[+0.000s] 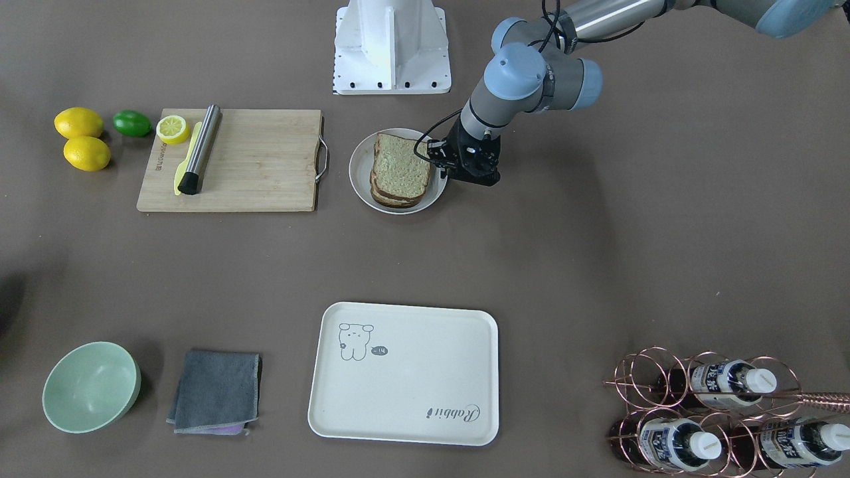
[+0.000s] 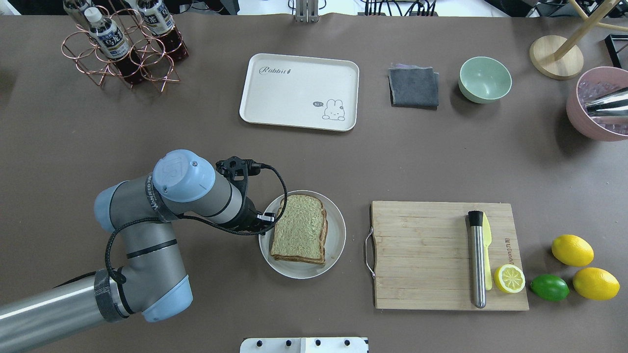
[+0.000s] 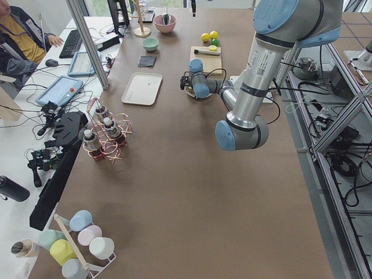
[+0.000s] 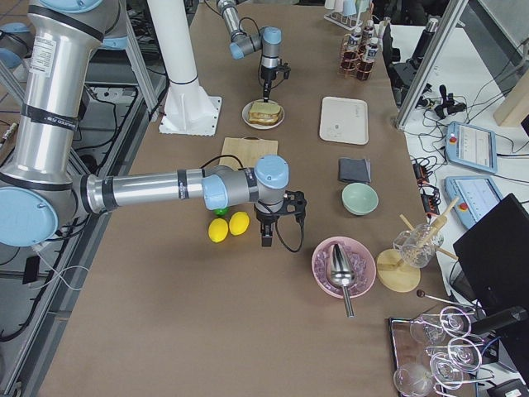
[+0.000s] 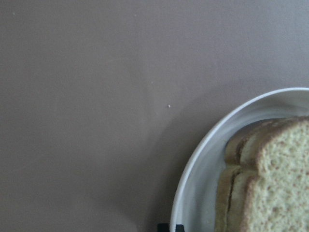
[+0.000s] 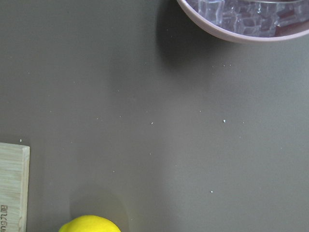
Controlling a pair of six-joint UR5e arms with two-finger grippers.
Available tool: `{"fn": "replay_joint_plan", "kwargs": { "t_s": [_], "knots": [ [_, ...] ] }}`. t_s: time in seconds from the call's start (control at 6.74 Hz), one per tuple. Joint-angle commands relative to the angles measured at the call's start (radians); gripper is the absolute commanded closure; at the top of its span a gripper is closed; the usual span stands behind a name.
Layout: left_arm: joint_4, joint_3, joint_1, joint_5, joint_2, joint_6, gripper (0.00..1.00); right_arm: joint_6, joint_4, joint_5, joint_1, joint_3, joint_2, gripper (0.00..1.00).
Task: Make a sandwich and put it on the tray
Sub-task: 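Slide the plate with the left gripper onto the cream tray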
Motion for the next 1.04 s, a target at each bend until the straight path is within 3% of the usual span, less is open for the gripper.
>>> {"fn": "replay_joint_plan", "kwargs": {
  "t_s": [0.0,0.59,0.89],
  "knots": [
    [-0.005,-0.021,-0.009,0.001,-0.006,-0.032,1.00,0.000,0.000,0.009,0.004,0.005,-0.007,0.00],
    [-0.100,-0.015,-0.096,-0.016,-0.015,-0.041,1.00,0.000,-0.002,0.009,0.013,0.003,0.000,0.00],
    [-0.100,0.082,-0.215,-0.138,-0.080,-0.001,1.00,0.000,0.000,0.009,0.007,-0.004,0.010,0.00]
  ]
}}
